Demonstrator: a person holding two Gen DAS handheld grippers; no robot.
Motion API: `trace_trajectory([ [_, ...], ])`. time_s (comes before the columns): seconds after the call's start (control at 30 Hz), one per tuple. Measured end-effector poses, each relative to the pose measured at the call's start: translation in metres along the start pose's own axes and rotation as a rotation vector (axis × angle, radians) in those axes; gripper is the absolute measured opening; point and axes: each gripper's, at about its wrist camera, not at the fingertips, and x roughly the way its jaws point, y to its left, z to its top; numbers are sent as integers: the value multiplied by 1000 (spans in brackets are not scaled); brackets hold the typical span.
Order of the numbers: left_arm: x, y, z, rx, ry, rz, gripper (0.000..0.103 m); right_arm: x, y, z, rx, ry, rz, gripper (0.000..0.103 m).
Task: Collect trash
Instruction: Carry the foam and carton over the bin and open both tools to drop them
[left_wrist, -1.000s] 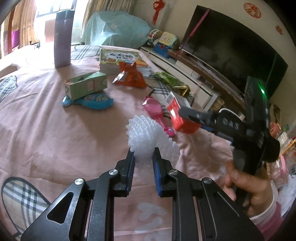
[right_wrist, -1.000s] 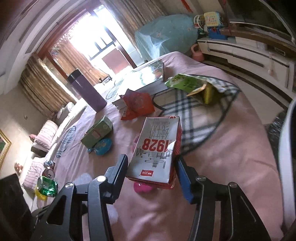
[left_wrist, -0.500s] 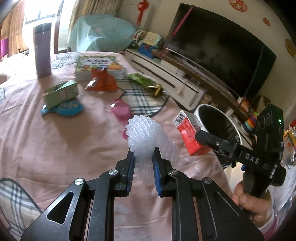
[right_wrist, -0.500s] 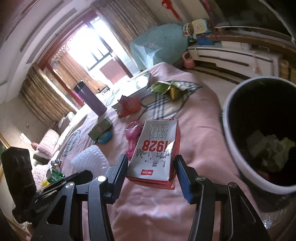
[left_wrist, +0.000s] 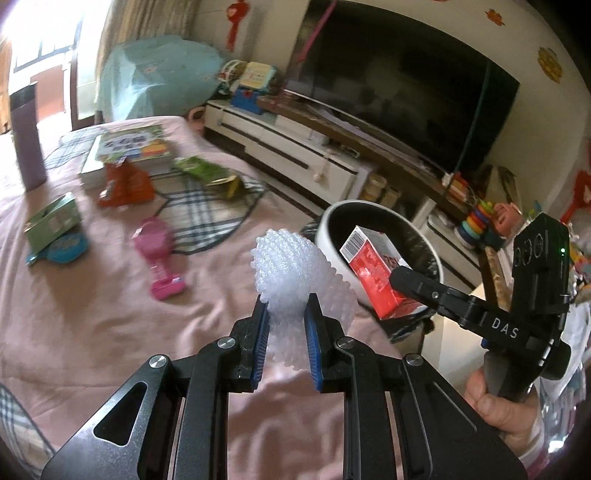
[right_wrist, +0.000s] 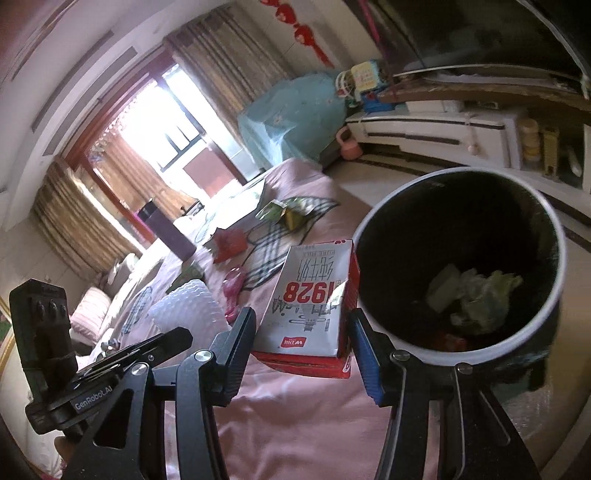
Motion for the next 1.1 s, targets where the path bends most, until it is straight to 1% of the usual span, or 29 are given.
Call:
trace_trajectory([
  [0.27, 25, -42, 17, 62, 22, -46, 17, -27, -36, 13, 39, -55, -57, 52],
  [0.4, 39, -59, 27, 83, 29, -58, 17, -31, -55, 26, 55, -73, -92, 52],
  [0.53, 56, -71, 37, 99, 40, -60, 17, -31, -70, 33, 59, -72, -117, 52],
  [0.77, 84, -81, 46, 106, 81, -52, 18, -27, -87, 40, 65, -61, -137, 52],
  [1.1, 115, -80, 49, 90, 146, -48, 20, -19, -105, 45, 78, -35, -157, 52],
])
